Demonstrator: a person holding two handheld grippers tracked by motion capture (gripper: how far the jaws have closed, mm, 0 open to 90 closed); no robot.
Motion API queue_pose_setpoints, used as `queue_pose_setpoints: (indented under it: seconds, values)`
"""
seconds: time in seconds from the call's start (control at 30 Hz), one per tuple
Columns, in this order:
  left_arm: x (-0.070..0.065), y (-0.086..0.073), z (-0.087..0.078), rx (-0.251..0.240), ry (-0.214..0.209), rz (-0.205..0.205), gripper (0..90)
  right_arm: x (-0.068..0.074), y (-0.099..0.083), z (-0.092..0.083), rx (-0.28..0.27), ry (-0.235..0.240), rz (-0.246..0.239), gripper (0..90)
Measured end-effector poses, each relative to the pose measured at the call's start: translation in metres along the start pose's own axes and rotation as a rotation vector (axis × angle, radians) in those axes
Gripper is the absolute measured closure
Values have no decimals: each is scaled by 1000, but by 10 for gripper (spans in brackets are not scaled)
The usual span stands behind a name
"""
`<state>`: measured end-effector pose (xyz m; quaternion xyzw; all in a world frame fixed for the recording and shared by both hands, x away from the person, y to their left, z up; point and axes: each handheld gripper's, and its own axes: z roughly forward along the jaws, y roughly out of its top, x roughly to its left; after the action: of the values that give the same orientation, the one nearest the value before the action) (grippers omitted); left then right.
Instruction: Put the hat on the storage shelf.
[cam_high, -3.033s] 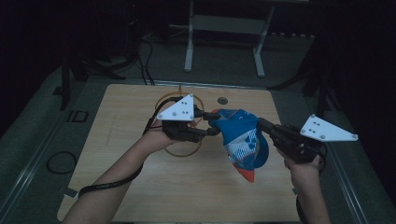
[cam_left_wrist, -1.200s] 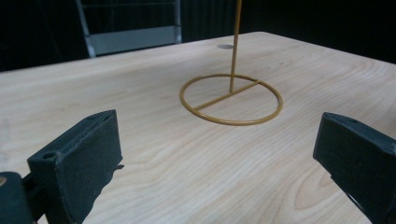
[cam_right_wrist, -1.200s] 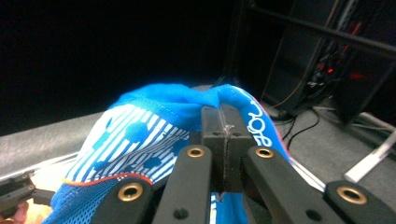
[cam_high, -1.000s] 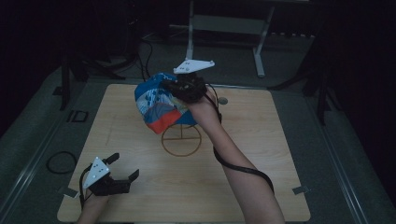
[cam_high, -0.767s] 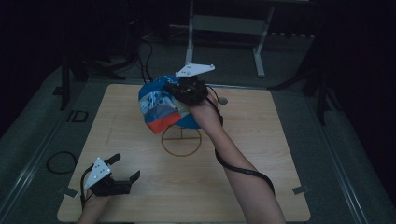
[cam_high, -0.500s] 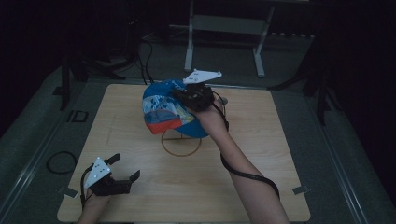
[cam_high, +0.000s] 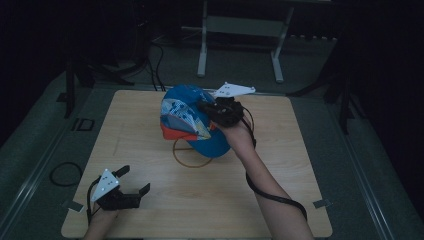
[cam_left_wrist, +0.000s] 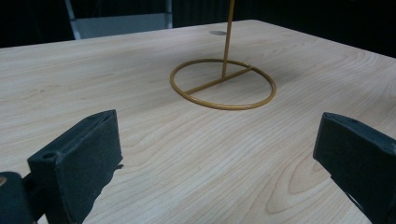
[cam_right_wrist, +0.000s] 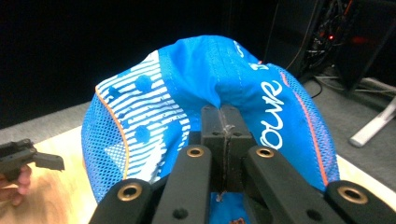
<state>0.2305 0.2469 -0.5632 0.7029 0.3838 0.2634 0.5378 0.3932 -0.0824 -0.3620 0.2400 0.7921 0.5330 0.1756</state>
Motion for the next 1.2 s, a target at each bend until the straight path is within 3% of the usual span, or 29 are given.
queue_pose_setpoints:
  seconds: [0.4, 0.53, 0.8, 1.0, 1.2]
  values:
    - [-1, -3, 2, 11, -14, 0, 15, -3, -6, -1, -26, 42, 48, 716]
    - [-1, -3, 2, 11, -15, -2, 14, -2, -11, -3, -36, 69, 60, 700]
    - [-1, -4, 4, 16, -20, -3, 15, -1, -12, -1, -10, 50, 37, 676]
    - [-1, -4, 3, 17, -19, -7, 15, -4, -16, 0, -9, 61, 58, 653]
    - [-1, -4, 3, 16, -19, -4, 15, -3, -16, -4, -17, 63, 51, 579]
